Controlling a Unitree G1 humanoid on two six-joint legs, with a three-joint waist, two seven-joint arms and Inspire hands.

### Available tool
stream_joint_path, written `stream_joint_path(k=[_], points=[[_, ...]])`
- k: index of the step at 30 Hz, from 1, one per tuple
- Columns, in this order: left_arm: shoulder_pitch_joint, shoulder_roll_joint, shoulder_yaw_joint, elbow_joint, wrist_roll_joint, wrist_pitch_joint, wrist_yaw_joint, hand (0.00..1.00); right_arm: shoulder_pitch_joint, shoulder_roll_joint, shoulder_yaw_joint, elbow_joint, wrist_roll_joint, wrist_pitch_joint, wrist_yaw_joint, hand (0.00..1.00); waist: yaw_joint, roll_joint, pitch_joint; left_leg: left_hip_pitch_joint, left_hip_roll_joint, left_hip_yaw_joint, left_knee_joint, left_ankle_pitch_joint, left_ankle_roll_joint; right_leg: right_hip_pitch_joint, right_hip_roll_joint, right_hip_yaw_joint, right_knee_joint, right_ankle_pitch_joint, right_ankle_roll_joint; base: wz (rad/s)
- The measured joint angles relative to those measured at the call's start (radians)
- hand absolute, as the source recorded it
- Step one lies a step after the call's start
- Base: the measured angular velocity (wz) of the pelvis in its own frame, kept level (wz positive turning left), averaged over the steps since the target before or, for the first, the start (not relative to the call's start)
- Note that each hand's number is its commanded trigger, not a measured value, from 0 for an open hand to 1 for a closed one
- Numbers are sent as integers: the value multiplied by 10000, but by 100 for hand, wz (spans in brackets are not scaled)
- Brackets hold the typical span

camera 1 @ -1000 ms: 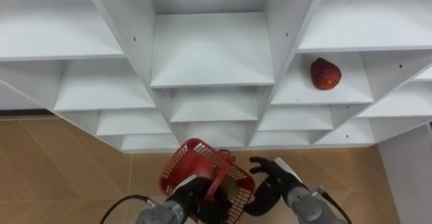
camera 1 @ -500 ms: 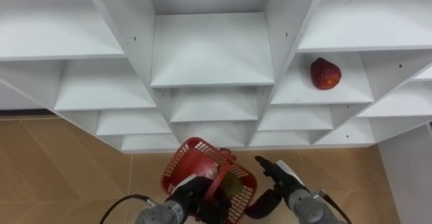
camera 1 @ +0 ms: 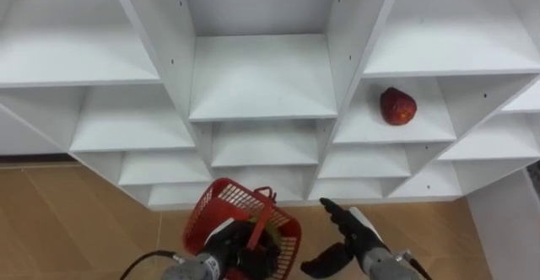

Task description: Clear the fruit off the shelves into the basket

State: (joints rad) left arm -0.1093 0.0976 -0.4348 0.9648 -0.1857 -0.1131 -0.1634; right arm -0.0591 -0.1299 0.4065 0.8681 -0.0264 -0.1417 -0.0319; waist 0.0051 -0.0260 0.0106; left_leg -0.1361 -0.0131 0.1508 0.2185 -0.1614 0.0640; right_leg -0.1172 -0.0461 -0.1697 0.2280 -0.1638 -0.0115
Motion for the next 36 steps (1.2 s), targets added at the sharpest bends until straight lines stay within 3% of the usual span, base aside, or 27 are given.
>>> stream_joint_path(k=[6, 13, 15, 19, 23, 36], points=[[545, 153, 473, -490, -1048, -14, 82, 100, 656, -53, -335, -654, 241, -21, -24, 0, -18, -94, -79, 755, 3, 8, -208, -21, -36, 695, 43, 39, -244, 1, 1, 0], [910, 140, 835, -962, -1682, -12, 415, 100, 1137, -42, -759, -1316, 477, -9, -453, 0, -33, -102, -80, 1227, 11, 125, -352, -48, -68, 1047, 75, 197, -281, -4, 7, -7], [1300, 135, 1136, -1514, -1762, -11, 467, 100, 1439, -40, -1109, -1971, 481, -9, -783, 0, -49, -97, -78, 1394, 14, 139, -387, -92, -89, 1252, 131, 301, -425, -4, 13, -5], [1528, 153, 1330, -1776, -1763, -10, 471, 100, 1808, -44, -1731, -2897, 411, -11, -1349, 0, -144, -32, -36, 1545, 29, 153, -395, -142, -101, 1379, 137, 316, -426, -16, 19, 0], [1586, 157, 1443, -1783, -1766, -10, 477, 100, 1877, -21, -1895, -3369, 132, -36, -1826, 0, -292, 52, 13, 1550, 29, 179, -407, -144, -103, 1363, 141, 331, -422, -22, 21, -1], [1802, 334, 1597, -1795, -2158, -12, 529, 100, 1786, -64, -1942, -4406, 127, -202, -3452, 0, -281, -11, 26, 1900, 43, 357, -560, -179, -127, 1576, 247, 560, -431, -45, 34, -4]])
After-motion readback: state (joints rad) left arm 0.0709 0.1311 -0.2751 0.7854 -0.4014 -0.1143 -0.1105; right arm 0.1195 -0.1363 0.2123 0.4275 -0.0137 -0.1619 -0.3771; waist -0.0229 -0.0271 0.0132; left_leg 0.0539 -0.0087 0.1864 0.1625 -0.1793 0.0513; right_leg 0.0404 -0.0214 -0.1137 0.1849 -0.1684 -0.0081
